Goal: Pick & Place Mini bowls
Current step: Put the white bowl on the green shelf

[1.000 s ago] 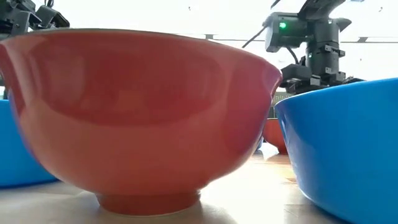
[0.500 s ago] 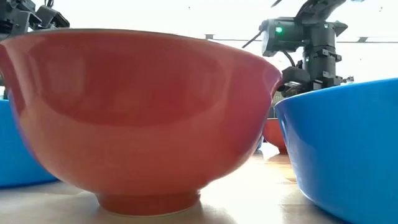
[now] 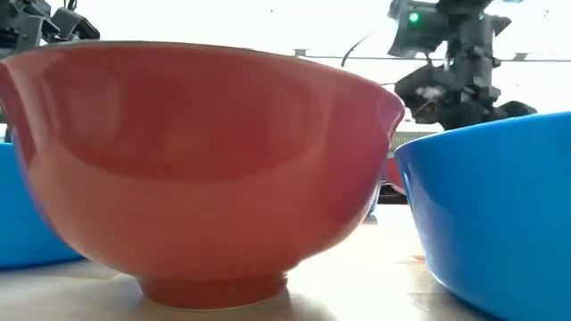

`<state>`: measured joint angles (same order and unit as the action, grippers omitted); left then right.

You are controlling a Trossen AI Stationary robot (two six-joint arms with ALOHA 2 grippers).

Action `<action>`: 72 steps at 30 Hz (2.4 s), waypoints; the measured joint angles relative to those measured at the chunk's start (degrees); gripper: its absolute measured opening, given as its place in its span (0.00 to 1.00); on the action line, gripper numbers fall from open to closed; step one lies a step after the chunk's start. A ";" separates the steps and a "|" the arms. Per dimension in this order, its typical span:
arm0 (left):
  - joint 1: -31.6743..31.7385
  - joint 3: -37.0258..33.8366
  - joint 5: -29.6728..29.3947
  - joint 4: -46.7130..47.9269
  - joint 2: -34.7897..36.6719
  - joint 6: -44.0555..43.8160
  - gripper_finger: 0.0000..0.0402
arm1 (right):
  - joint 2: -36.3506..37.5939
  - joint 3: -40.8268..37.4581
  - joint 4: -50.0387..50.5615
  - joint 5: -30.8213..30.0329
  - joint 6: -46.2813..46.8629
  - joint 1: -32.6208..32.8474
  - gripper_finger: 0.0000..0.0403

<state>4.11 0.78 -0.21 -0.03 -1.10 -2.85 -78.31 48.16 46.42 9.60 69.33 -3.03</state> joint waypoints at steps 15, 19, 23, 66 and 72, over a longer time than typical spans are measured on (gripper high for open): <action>-0.01 0.00 -0.02 0.00 0.02 0.01 0.58 | 17.11 0.04 1.93 1.75 1.43 -2.97 0.00; 0.00 0.00 -0.02 -0.01 0.01 0.01 0.58 | 20.07 1.72 4.61 2.22 -2.73 -5.66 0.00; -0.01 0.00 -0.02 -0.02 0.01 0.02 0.58 | 21.17 7.01 11.45 1.04 -9.46 -10.07 0.00; 0.00 0.00 -0.02 -0.01 0.02 0.01 0.58 | -4.03 32.89 34.79 2.76 -34.73 -56.70 0.01; 0.00 0.00 -0.02 -0.02 0.02 0.02 0.58 | -4.25 32.00 33.15 2.81 -34.67 -58.32 0.01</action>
<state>4.12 0.78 -0.23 -0.05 -1.08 -2.83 -82.56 80.16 79.57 12.41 34.65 -61.35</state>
